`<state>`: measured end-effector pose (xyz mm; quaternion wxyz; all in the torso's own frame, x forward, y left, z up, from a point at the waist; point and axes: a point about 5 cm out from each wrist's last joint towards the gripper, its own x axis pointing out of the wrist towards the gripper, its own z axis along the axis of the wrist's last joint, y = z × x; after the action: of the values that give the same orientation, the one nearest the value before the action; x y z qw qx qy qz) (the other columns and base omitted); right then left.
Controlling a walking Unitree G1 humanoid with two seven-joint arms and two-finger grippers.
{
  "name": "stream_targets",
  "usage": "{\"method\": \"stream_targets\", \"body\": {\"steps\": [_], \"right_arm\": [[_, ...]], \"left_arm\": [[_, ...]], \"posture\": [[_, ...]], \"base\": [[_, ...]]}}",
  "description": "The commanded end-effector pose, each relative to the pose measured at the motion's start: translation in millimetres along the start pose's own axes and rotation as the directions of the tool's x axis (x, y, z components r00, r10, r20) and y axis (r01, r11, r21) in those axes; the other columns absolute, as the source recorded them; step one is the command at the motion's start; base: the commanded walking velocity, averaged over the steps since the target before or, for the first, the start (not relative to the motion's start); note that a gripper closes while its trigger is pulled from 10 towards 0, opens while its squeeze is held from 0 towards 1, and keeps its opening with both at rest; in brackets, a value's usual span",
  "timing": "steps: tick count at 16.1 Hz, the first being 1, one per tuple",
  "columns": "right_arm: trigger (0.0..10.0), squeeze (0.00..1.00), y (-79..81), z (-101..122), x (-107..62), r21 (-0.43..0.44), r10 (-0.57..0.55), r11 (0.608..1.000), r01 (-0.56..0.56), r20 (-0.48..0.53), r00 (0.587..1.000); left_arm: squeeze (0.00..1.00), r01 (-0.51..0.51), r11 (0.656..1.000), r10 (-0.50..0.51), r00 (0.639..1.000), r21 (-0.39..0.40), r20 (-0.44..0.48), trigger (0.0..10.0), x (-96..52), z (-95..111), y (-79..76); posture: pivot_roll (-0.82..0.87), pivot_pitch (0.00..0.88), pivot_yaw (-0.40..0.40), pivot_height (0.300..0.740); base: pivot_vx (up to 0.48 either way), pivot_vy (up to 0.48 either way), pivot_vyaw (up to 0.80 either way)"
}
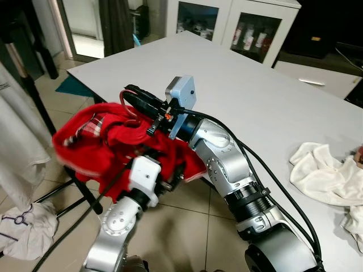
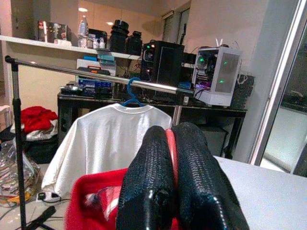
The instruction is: Hang hanger
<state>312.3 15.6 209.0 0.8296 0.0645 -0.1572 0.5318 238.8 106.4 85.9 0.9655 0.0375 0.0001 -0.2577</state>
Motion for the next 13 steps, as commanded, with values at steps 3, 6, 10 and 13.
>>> {"method": "stream_targets", "body": {"steps": [3, 6, 10, 13], "right_arm": [[0.0, 0.0, -3.4, 3, -12.2, 0.0, -0.033, 0.999, 0.033, 0.028, 0.999], [0.0, 0.0, -6.1, 4, -13.3, 0.0, -0.062, 0.998, 0.062, 0.031, 0.998], [0.0, 0.0, -8.1, 16, 2.8, -0.023, -0.065, 0.997, 0.067, 0.07, 0.995], [0.0, 0.0, -11.9, 24, 11.5, -0.044, -0.051, 0.998, 0.055, 0.084, 0.995]], "left_arm": [[0.0, 0.004, 1.0, -0.004, 1.0, 0.011, -0.015, 0.0, -1.1, -4, 1.1], [0.0, 0.025, 1.0, -0.024, 0.999, 0.013, -0.033, 0.0, -2.9, -9, -1.3], [0.0, 0.079, 0.995, -0.074, 0.995, 0.067, -0.073, 0.0, -3.8, -15, -4.7], [0.0, 0.091, 0.991, -0.082, 0.992, 0.095, -0.098, 0.0, -6.7, -20, -5.7]], "posture": [[0.17, 0.023, -0.069, 0.74], [0.16, 0.026, -0.062, 0.74], [0.16, 0.03, -0.065, 0.74], [0.18, 0.027, -0.081, 0.74]], "base": [[0.0, 0.0, 0.0], [0.0, 0.0, 0.0], [0.0, 0.0, 0.0], [0.0, 0.0, 0.0]]}}
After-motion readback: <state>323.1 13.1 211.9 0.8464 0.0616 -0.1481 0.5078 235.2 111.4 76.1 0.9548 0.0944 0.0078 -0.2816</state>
